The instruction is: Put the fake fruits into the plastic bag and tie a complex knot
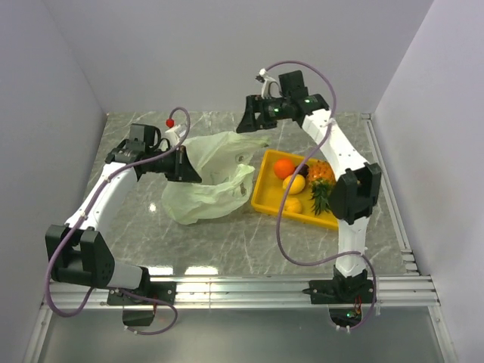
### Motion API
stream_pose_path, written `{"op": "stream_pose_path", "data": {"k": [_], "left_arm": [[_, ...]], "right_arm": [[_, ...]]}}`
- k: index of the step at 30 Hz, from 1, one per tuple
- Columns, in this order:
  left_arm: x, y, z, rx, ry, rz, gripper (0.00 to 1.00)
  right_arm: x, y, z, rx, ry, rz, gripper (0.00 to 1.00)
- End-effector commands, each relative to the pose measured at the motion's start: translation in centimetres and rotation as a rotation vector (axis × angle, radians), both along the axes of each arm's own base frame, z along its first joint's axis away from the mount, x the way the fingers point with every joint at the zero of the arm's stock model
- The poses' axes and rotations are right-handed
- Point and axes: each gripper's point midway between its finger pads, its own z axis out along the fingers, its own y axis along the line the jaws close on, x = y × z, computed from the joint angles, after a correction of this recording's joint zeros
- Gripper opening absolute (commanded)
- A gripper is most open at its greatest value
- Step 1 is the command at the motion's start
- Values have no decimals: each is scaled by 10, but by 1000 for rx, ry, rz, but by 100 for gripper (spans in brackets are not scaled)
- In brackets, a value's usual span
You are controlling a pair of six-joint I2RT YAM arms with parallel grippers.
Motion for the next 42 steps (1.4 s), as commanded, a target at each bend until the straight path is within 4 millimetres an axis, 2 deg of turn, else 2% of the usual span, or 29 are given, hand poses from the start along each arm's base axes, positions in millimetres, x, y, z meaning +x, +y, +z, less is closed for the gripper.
{"op": "stream_pose_path", "data": {"k": [1, 2, 3, 5, 6, 7, 8, 9, 10, 11, 12, 13, 14, 16, 17, 18, 20, 21, 25, 31, 32, 34, 35, 42], "left_arm": [[13, -5, 17, -54, -51, 49, 1], [15, -4, 15, -53, -47, 57, 1], [16, -5, 12, -55, -42, 54, 1], [21, -5, 9, -51, -52, 59, 1], [22, -5, 9, -53, -48, 68, 1], [25, -4, 7, -48, -41, 84, 1], [28, -4, 6, -48, -40, 91, 1], [29, -4, 4, -50, -30, 99, 0], [31, -4, 1, -45, -21, 119, 1], [35, -3, 1, -44, -26, 134, 1], [37, -3, -1, -43, -24, 146, 1], [39, -2, -4, -40, -17, 163, 0], [41, -2, -6, -38, -13, 171, 0], [42, -2, -9, -44, 4, 178, 1], [43, -3, -12, -46, 15, 177, 1], [44, -3, -12, -50, 17, 177, 1], [46, -4, -10, -48, 14, 172, 1], [45, -4, -11, -45, 20, 167, 1], [49, -3, -9, -32, -8, 159, 1], [48, -3, -13, -29, -5, 150, 1], [48, -3, -13, -29, -5, 150, 1], [49, -4, -11, -31, -12, 144, 1], [50, -4, -12, -30, -10, 142, 1], [52, -6, -10, -36, -13, 127, 0]], "right_arm": [[-8, -45, 50, -13, -160, -68, 86], [-9, -61, 47, -29, -150, -91, 86], [-16, -73, 59, -45, -193, -94, 86], [-27, -99, 50, -106, -177, -117, 86], [-39, -110, 61, -119, -207, -133, 86], [-44, -124, 56, -164, -210, -160, 85], [-51, -139, 35, -206, -170, -193, 84], [-64, -149, 43, -226, -206, -220, 82], [-69, -159, 36, -259, -210, -246, 81], [-81, -171, 4, -309, -154, -262, 80], [-91, -182, 6, -328, -185, -284, 80], [-100, -186, -17, -352, -151, -278, 79], [-106, -191, -21, -369, -162, -287, 79], [-105, -194, -36, -399, -166, -292, 79], [-106, -198, -52, -433, -145, -300, 79], [-99, -212, -64, -506, -136, -346, 80], [-84, -232, -72, -587, -147, -442, 84], [-78, -250, -80, -666, -131, -517, 85], [-72, -277, -87, -732, -73, -641, 90], [-68, -285, -118, -728, 113, -674, 95], [-68, -287, -132, -739, 163, -668, 95], [-69, -288, -139, -746, 213, -663, 95], [-69, -287, -150, -744, 250, -645, 96], [-73, -272, -179, -639, 423, -613, 98]]}}
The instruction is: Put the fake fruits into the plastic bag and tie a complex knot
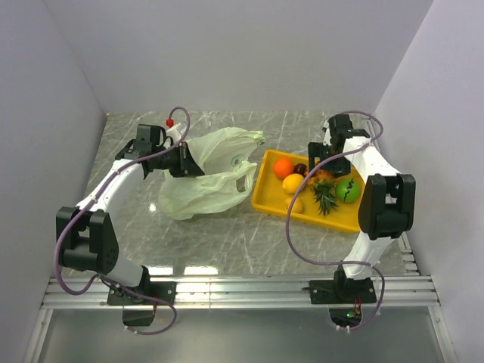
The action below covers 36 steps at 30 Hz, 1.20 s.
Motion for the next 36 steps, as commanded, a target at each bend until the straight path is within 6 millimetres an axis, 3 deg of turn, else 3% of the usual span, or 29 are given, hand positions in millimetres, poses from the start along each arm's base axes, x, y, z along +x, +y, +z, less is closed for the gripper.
{"op": "stream_pose_path", "data": {"k": [1, 7, 9, 12, 13, 14, 15, 16, 17, 18, 19, 21, 25, 26, 28, 33, 36], "left_arm": [[11, -3, 21, -8, -83, -24, 1], [9, -3, 19, -4, -81, -35, 1], [10, -3, 19, -4, -82, -39, 1], [8, -4, 20, -9, -86, -47, 1], [8, -4, 22, -12, -92, -49, 1], [8, -4, 23, -14, -96, -50, 1], [7, -5, 22, -17, -92, -51, 0], [7, -5, 23, -19, -95, -52, 0], [7, -5, 23, -20, -95, -53, 1], [7, -5, 23, -21, -97, -55, 0], [7, -5, 23, -22, -97, -56, 1], [6, -6, 23, -23, -95, -57, 1], [6, -5, 23, -21, -101, -58, 1], [5, -5, 23, -23, -101, -58, 0], [4, -5, 21, -26, -99, -56, 0], [2, -5, 19, -26, -93, -55, 0], [3, -5, 19, -24, -99, -59, 1]], "right_arm": [[-10, 9, -13, 91, 86, -29, 99], [-24, 16, -36, 153, 141, 4, 100], [-24, 18, -36, 160, 114, 33, 100], [-21, 7, -20, 184, 47, 33, 82], [-19, 8, -14, 199, 24, 45, 69], [-16, 7, 1, 204, -27, 68, 62], [-13, 8, 10, 213, -60, 87, 46], [-12, 10, 25, 223, -104, 106, 43], [-11, 10, 31, 219, -124, 126, 44], [-11, 11, 39, 216, -136, 139, 53], [-11, 11, 42, 200, -132, 148, 77], [-18, 3, 44, 157, -87, 143, 87], [-40, -9, 40, 91, -85, 140, 96], [-45, -9, 49, 79, -124, 148, 98], [-57, -6, 45, 89, -143, 158, 98], [-76, 0, 22, 124, -83, 153, 99], [-74, 0, 12, 118, -109, 146, 99]]}}
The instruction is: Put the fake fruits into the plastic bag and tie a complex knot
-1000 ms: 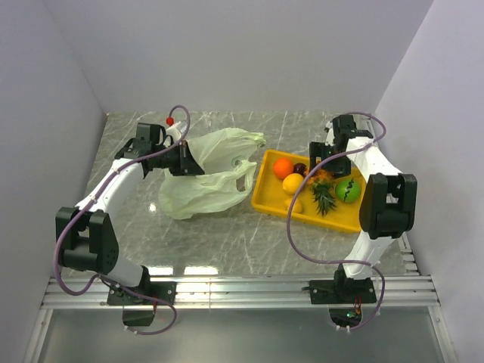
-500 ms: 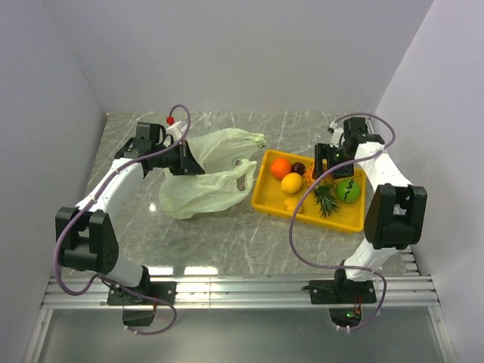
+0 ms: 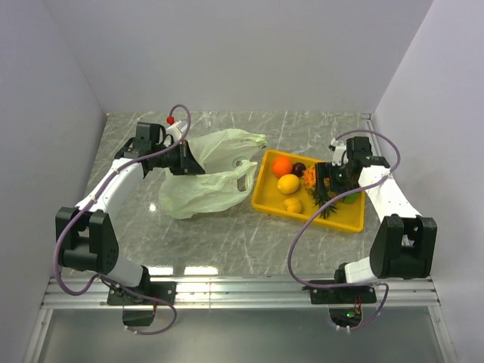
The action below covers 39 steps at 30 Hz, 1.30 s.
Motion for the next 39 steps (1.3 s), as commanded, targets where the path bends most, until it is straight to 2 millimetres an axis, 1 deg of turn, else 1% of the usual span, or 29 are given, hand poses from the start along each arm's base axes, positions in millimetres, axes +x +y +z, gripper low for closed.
{"op": "stream_pose_path", "data": {"k": [1, 6, 9, 12, 14, 17, 18, 19, 20, 21, 22, 23, 24, 25, 26, 27, 28, 29, 30, 31, 33, 34, 36, 37, 38, 39], "left_arm": [[0, -3, 11, -13, -57, -29, 0], [-1, -2, 9, -5, -49, -29, 1], [-2, -1, 8, 0, -50, -28, 1], [-1, -1, 7, 1, -49, -24, 0], [-1, -1, 7, 0, -47, -23, 1], [0, -1, 8, 1, -52, -27, 1], [0, -1, 8, 3, -53, -27, 1], [0, -1, 9, 3, -54, -29, 0], [0, -1, 9, 1, -54, -30, 1], [-1, -2, 10, -1, -56, -36, 1], [0, -2, 10, -2, -58, -38, 1], [-1, -2, 10, -1, -60, -41, 0], [-1, -2, 12, -2, -65, -45, 0], [-1, -2, 12, -1, -68, -47, 0], [-1, -2, 14, 0, -79, -52, 1], [-1, -2, 15, 2, -83, -57, 1], [-2, -2, 16, 1, -86, -62, 1], [-3, -2, 16, 2, -90, -64, 0], [-3, -2, 16, 0, -91, -66, 1], [-3, -3, 16, -6, -88, -71, 0], [-3, -5, 16, -14, -84, -75, 1], [-2, -6, 16, -16, -84, -76, 1], [-3, -8, 18, -24, -88, -88, 1], [-3, -9, 20, -27, -92, -90, 0], [-3, -11, 20, -30, -95, -101, 1], [-4, -12, 22, -33, -100, -109, 1]], "right_arm": [[6, 0, -10, -6, -38, -5, 98], [19, 4, -32, -5, -38, -9, 92], [22, 5, -45, -16, -37, -4, 90], [24, 6, -57, -13, -32, -8, 87], [22, 7, -67, -16, -4, 2, 85], [17, 7, -75, -19, 18, 27, 74], [14, 7, -75, -18, 19, 34, 62], [14, 8, -69, -16, -2, 48, 52], [15, 9, -64, -11, -16, 58, 40], [14, 9, -59, -10, -24, 67, 15], [15, 10, -52, -9, -43, 76, 4], [17, 12, -37, -4, -89, 96, 0], [20, 14, -23, 1, -118, 110, 0], [22, 17, -4, 6, -176, 130, 0], [25, 20, 11, 6, -223, 162, 0], [32, 27, 33, 18, -290, 194, 0], [34, 29, 53, 11, -355, 219, 0], [36, 39, 67, 12, -397, 253, 0], [42, 45, 87, 6, -453, 273, 0], [42, 60, 100, 10, -497, 317, 0], [46, 78, 119, -3, -562, 353, 0], [45, 100, 129, 6, -608, 407, 0], [51, 119, 141, -12, -670, 439, 0], [50, 135, 142, -45, -685, 461, 0], [53, 141, 144, -59, -704, 463, 0], [59, 149, 153, -67, -748, 456, 0]]}}
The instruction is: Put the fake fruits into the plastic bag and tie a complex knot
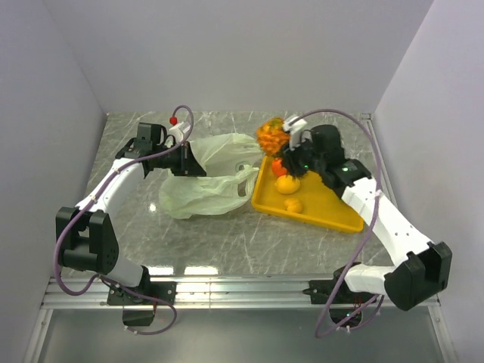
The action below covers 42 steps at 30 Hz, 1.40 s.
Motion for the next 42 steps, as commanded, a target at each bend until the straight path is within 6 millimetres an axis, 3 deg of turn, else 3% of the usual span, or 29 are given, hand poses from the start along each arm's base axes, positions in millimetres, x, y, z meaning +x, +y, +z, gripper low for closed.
{"op": "stream_pose_path", "data": {"k": [1, 3, 7, 9, 11, 12, 15, 18, 25, 31, 36, 38, 40, 41, 42], "left_arm": [[1, -10, 23, -34, -83, -64, 1], [-2, -13, 22, -35, -87, -83, 1], [-1, -14, 21, -26, -88, -83, 1], [4, -15, 24, -42, -80, -57, 0], [11, -16, 27, -60, -59, -25, 1], [17, -17, 33, -71, -80, -14, 1], [27, -21, 41, -109, -71, 16, 1], [29, -28, 48, -148, -69, 6, 0], [26, -35, 51, -149, -82, -12, 0], [19, -42, 54, -166, -85, -36, 0], [9, -41, 48, -168, -63, -60, 1], [5, -42, 45, -172, -56, -71, 1], [2, -43, 45, -178, -51, -92, 0], [2, -43, 46, -178, -53, -97, 1], [1, -44, 46, -180, -52, -105, 0]], "right_arm": [[27, 20, 21, -48, -143, -40, 0], [31, 41, 25, -62, -170, -8, 0], [30, 78, 3, -103, -113, 149, 0], [11, 89, -14, -151, -78, 271, 0], [-4, 91, -18, -192, -92, 359, 0], [-21, 94, -31, -217, -59, 414, 0], [-47, 92, -44, -277, -37, 517, 0], [-60, 96, -56, -331, 4, 587, 0], [-53, 104, -82, -454, 144, 658, 0], [-39, 108, -89, -518, 183, 587, 0], [-5, 124, -61, -377, 175, 385, 0], [-2, 136, -50, -304, 196, 341, 0], [-4, 144, -60, -268, 287, 310, 0], [-1, 151, -51, -245, 292, 304, 0], [-5, 154, -63, -243, 358, 306, 0]]}}
